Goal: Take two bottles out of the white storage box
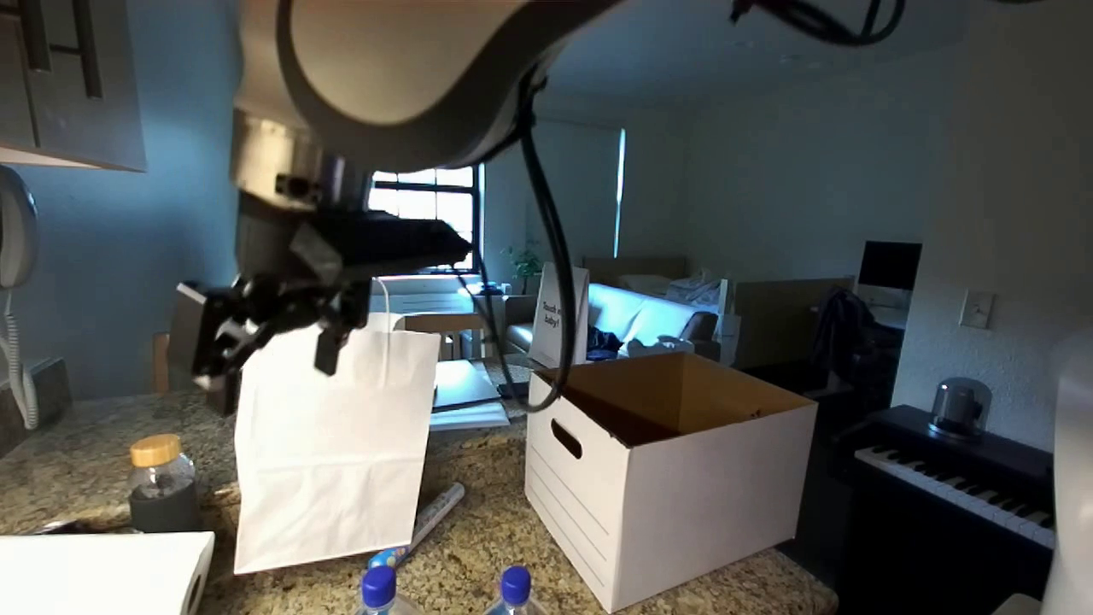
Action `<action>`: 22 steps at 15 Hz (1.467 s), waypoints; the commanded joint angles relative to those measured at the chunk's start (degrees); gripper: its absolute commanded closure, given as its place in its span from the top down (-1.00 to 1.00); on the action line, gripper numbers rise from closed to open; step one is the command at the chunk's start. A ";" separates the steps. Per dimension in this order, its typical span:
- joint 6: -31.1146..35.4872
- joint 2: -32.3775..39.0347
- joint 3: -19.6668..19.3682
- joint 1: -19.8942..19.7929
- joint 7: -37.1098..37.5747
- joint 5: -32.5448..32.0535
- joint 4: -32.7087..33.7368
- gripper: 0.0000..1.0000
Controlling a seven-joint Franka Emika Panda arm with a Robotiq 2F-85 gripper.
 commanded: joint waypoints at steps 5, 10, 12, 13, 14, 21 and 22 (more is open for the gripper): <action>-13.63 -20.52 -2.84 -14.20 2.63 4.70 -7.85 1.00; -15.33 -23.82 -9.68 -25.18 1.57 4.26 -11.90 1.00; -14.50 -23.30 -13.67 -28.85 -2.01 4.54 -13.08 1.00; -14.08 -22.62 -15.33 -30.51 -3.43 4.17 -13.34 1.00; -13.55 -21.93 -16.51 -31.80 -4.44 3.91 -13.56 1.00; -14.57 -19.36 -17.86 -34.48 -4.73 3.60 -13.55 1.00; -14.57 -19.20 -17.82 -34.45 -4.73 3.59 -13.58 1.00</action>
